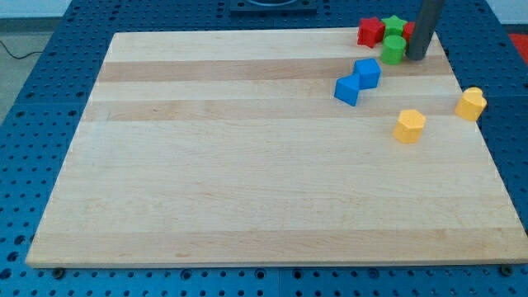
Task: Move the blue cube into green circle
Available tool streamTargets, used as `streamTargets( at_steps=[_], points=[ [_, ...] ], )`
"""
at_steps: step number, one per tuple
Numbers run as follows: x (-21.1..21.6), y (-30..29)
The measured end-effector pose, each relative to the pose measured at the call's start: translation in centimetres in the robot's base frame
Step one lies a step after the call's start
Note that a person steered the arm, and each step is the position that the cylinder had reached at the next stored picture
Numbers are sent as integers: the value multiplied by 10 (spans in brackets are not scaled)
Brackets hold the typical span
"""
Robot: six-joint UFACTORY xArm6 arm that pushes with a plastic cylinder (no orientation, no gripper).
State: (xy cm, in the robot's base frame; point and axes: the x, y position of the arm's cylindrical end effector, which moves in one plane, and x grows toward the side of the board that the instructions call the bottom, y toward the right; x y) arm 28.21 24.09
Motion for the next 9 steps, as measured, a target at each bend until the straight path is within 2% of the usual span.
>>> streamTargets(
  at_steps=[1,3,4,5,7,8,9],
  points=[
    [25,-7],
    [24,-63],
    [10,-73],
    [9,-76],
    [32,-76],
    [55,-51],
    [79,-50]
  ],
)
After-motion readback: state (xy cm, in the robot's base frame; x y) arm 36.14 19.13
